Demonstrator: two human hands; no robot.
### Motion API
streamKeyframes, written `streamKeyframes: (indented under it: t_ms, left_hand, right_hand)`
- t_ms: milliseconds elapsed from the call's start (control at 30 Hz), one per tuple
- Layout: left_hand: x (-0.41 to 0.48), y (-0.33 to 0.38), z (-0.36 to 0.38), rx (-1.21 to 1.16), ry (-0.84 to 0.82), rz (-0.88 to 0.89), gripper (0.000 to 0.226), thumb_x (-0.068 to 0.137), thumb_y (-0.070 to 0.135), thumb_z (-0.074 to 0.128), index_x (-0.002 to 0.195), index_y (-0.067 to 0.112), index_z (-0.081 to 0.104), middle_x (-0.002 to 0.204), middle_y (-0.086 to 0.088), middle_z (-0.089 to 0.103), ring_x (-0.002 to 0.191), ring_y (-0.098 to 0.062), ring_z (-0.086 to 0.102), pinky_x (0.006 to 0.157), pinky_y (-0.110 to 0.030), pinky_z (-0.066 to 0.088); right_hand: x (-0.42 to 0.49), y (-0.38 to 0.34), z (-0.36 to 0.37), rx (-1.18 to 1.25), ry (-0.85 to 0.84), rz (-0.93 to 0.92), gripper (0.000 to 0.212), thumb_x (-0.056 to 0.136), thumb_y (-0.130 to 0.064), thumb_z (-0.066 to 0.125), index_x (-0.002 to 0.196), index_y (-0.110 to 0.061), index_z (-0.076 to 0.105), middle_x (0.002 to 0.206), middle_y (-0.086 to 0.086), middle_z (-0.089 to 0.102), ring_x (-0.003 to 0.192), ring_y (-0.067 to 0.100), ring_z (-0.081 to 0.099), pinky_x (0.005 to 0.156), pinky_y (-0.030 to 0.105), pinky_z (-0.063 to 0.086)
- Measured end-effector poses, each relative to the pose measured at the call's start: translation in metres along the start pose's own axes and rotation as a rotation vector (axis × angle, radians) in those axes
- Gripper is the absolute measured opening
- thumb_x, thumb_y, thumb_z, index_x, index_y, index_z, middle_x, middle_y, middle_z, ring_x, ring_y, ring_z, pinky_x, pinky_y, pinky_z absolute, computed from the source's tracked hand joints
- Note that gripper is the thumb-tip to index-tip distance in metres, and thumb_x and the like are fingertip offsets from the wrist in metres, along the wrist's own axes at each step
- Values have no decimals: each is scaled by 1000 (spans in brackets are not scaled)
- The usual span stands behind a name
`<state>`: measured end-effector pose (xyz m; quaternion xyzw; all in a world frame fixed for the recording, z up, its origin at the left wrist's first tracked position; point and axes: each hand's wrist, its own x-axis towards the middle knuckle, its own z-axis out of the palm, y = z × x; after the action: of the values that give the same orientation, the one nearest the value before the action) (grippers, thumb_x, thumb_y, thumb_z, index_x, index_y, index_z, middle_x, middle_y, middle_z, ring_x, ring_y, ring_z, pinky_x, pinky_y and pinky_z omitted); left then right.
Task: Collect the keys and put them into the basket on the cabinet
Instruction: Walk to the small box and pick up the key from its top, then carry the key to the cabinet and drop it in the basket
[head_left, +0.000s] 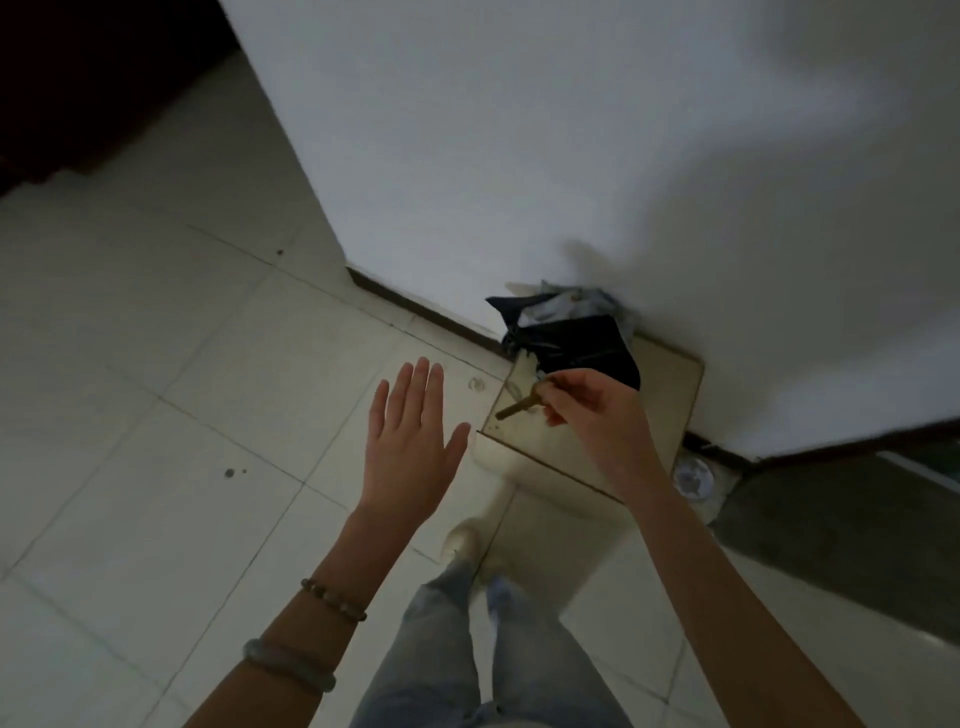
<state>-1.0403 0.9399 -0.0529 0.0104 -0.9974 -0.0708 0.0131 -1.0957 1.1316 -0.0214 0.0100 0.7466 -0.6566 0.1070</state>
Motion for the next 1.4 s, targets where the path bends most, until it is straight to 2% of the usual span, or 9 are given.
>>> streamKeyframes:
  t_ms: [133,233,300,400,567,733,900,1067,1400]
  left_hand:
    - [-25,-7,-19,8,69,-137,66,93,46,34,142,3,23,149,-19,29,139,-31,20,113,-47,8]
    - [-50,-13,-23,17,85,-245,66,93,47,31,142,3,22,149,-19,29,139,-32,21,113,-48,11]
    - [-69,-17,-23,27,88,-306,65,96,47,30,142,3,21,149,-18,28,139,-31,21,113,-48,11]
    - [-93,-25,-23,36,91,-404,65,96,48,28,143,4,18,150,-18,27,140,-30,18,113,-48,10]
    - [-124,-42,-26,27,114,-554,66,95,49,25,142,3,21,150,-18,28,139,-30,20,114,-47,10]
    - [-134,-71,-32,-9,160,-684,69,92,51,17,142,3,22,149,-18,28,139,-31,21,114,-46,12]
    - [-112,-125,-40,-24,228,-733,66,95,48,27,142,2,21,150,-19,27,139,-32,20,115,-47,12]
    - [-68,-199,-54,-51,253,-734,64,93,40,41,142,2,24,150,-19,28,139,-32,21,114,-47,13]
    - [33,-370,-101,-19,290,-595,63,92,39,42,140,1,27,147,-19,32,137,-32,26,114,-47,16]
  right_hand:
    - [0,-22,21,-7,-146,-58,16,80,-11,67,68,-21,70,56,-3,66,55,10,60,57,20,52]
    - [0,-30,35,60,-257,-46,6,79,-7,68,82,-12,69,64,-1,71,60,12,65,58,18,53]
    - [-2,-32,45,97,-321,-8,11,77,-10,70,88,-12,66,71,2,74,66,18,68,64,25,57]
    - [-5,-38,65,64,-417,-6,15,75,-15,73,87,-12,64,74,9,73,68,25,69,64,30,57]
    - [-11,-47,101,25,-545,-26,11,75,-14,73,84,-17,66,76,10,73,69,24,69,66,33,59]
    - [-6,-60,141,-18,-629,-49,16,77,-12,71,91,-8,64,80,15,72,71,25,69,68,33,60]
    - [18,-74,193,-24,-642,-63,17,78,-9,70,93,-4,64,81,18,71,68,23,68,66,29,59]
    - [63,-92,258,-27,-602,-68,17,78,-7,69,94,-3,64,85,22,69,68,25,67,68,31,60]
    - [160,-149,412,-55,-506,-96,16,78,-10,70,92,-5,65,85,20,68,68,25,67,70,33,60]
